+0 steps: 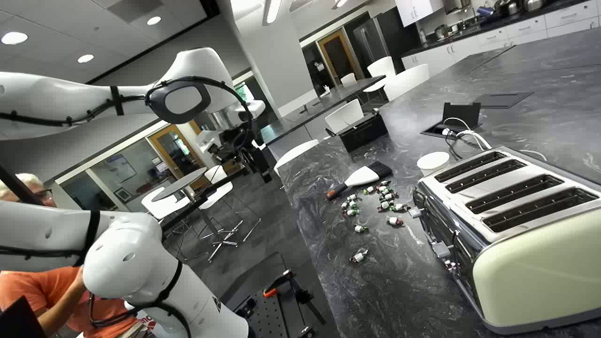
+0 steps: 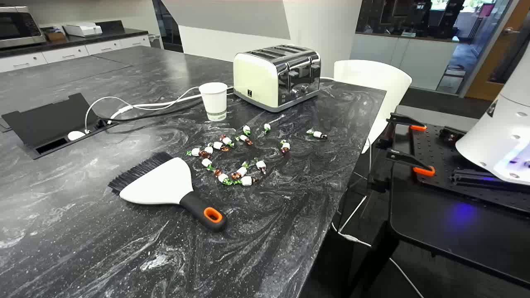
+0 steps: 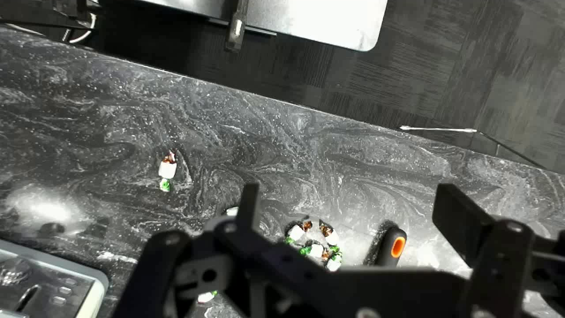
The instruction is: Pull down the left toaster lever.
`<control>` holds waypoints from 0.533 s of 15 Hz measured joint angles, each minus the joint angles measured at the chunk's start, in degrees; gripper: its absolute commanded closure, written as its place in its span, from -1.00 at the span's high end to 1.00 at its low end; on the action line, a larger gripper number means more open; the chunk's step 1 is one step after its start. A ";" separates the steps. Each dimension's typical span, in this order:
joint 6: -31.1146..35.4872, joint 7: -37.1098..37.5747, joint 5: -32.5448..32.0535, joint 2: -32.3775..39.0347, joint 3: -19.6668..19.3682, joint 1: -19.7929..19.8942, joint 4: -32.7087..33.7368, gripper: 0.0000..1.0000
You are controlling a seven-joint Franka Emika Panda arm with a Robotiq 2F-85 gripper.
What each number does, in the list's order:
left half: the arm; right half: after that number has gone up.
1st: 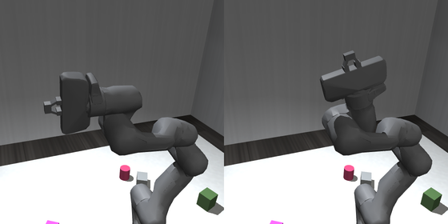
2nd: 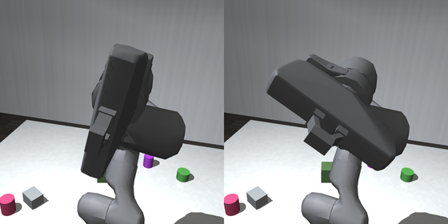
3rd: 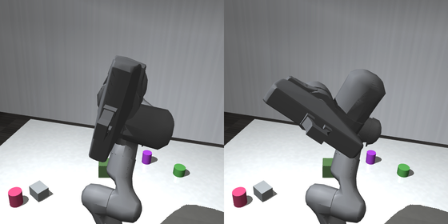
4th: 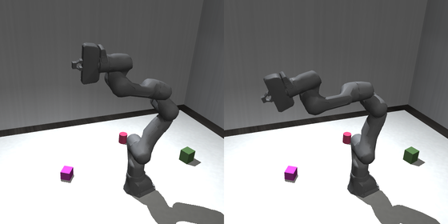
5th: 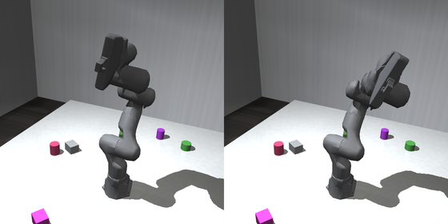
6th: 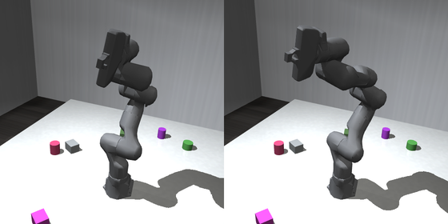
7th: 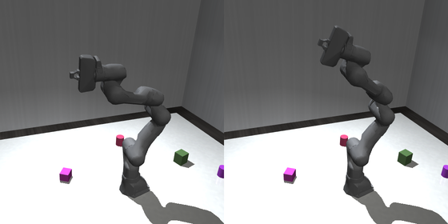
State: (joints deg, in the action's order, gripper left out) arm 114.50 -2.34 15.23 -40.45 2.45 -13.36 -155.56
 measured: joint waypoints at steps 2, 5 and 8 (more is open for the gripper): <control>0.00 0.00 0.00 0.00 0.00 0.00 0.00 1.00; 0.00 0.00 0.00 0.00 0.00 0.00 0.00 1.00; 0.42 0.46 -0.98 0.23 0.10 1.13 0.03 1.00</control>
State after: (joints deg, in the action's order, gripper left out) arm 114.92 -1.89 14.25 -40.22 2.55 -12.23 -155.53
